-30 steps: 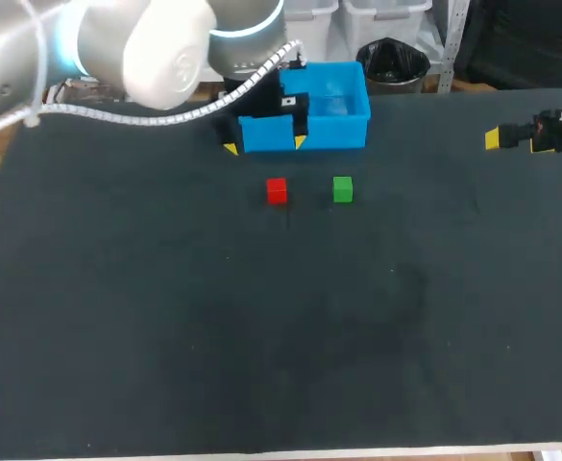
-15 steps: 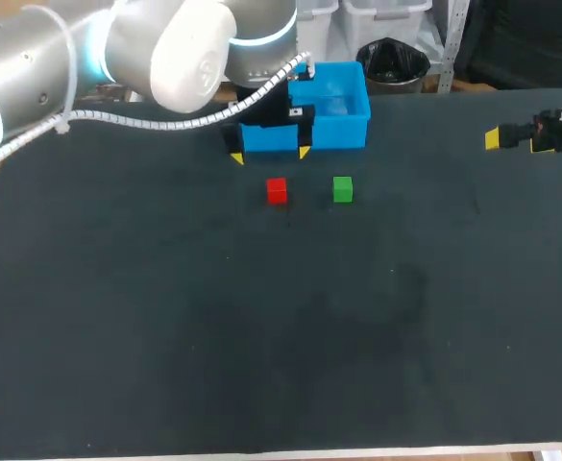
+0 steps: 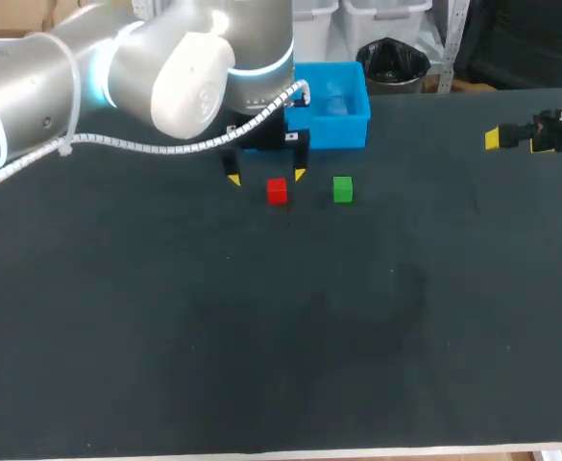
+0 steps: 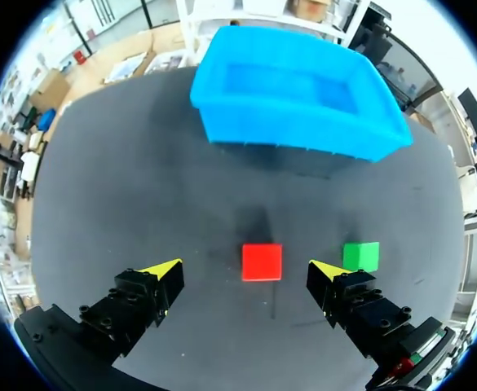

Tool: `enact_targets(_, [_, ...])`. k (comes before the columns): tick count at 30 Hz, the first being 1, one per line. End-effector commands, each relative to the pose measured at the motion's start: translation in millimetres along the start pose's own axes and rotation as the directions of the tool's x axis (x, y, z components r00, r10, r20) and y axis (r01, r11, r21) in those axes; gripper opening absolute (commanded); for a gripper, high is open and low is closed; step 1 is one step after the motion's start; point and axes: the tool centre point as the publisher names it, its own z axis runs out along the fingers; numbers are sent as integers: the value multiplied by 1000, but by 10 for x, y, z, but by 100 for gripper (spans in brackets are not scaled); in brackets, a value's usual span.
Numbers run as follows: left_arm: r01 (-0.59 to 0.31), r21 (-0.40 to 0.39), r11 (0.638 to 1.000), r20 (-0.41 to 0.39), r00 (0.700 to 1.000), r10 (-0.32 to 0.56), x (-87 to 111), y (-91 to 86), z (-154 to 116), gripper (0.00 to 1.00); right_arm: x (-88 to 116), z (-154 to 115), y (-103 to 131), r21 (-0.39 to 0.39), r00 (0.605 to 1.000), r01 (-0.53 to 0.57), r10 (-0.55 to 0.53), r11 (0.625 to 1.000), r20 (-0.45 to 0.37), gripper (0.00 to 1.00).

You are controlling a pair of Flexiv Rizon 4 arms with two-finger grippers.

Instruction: Use the left arm to pick the red cube and place it into the blue plastic box first, then use the right arm to grasp the green cube and put it into the same blue plastic box after the first action is fully finished.

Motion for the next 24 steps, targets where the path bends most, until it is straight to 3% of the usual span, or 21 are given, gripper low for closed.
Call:
enact_targets(1, [-5, -1, 1000, -4, 1000, 5, 22, -15, 77, 100, -1, -3, 2, 2, 1000, 0, 0, 1000, 0, 100])
enact_targets(24, [31, -39, 999, -27, 999, -32, 27, -89, 356, 100, -1, -3, 2, 2, 1000, 0, 0, 1000, 0, 100])
